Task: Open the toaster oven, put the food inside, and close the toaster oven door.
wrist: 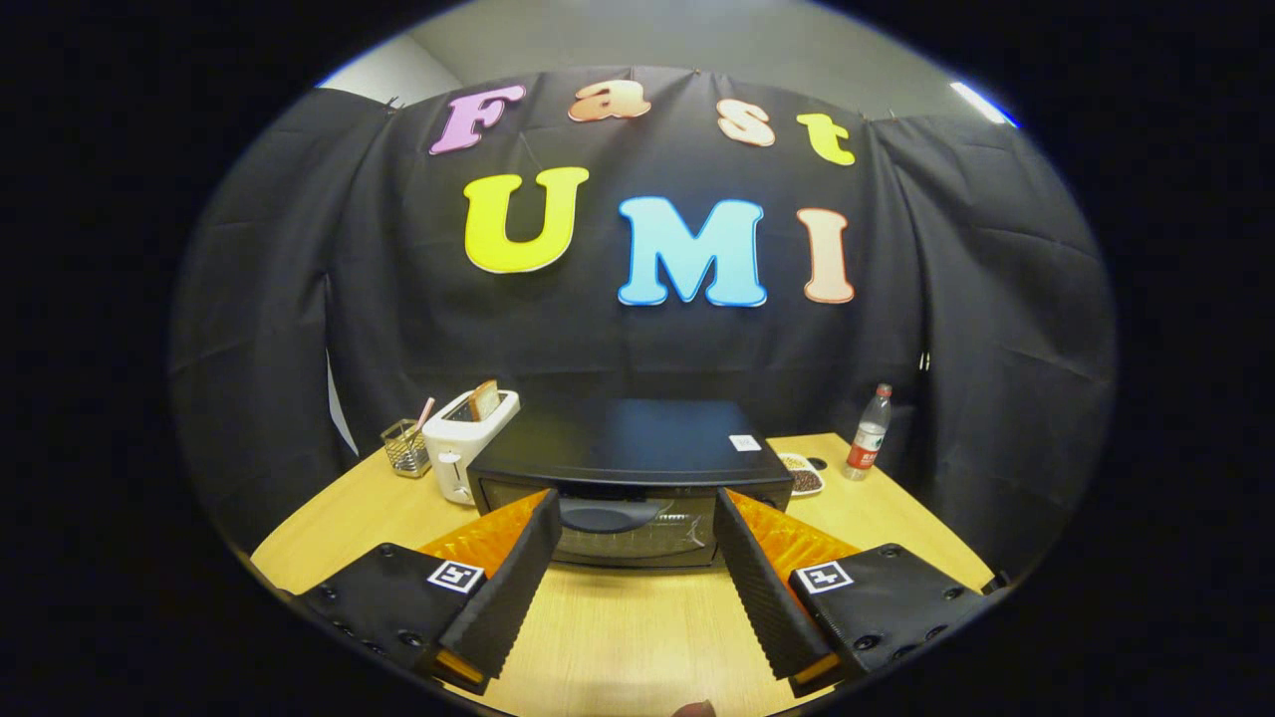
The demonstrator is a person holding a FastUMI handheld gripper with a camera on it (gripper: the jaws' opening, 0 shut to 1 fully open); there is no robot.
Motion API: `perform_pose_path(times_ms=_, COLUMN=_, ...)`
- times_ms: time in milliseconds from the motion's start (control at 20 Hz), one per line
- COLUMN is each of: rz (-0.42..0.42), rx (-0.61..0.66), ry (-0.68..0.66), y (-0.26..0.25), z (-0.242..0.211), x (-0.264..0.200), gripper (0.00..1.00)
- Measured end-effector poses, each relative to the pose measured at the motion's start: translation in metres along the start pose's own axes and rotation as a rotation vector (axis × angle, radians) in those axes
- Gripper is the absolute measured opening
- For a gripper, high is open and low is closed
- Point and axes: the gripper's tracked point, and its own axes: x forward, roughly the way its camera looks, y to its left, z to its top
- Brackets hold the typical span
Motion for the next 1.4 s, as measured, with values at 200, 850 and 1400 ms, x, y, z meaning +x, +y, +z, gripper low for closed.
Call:
perform_pose_path(times_ms=200, rz=-0.020, rx=0.029, ry=-0.074, y=-0.029, z=0.021, x=-0.030, gripper=0.98)
perform_pose_path(times_ms=850, rz=-0.011, rx=0.022, ry=-0.138, y=-0.063, z=0.027, x=-0.095, gripper=0.97)
perform_pose_path(times_ms=1400, rz=-0.008, rx=0.029, ry=-0.118, y=-0.067, z=0.021, x=-0.094, gripper=0.97)
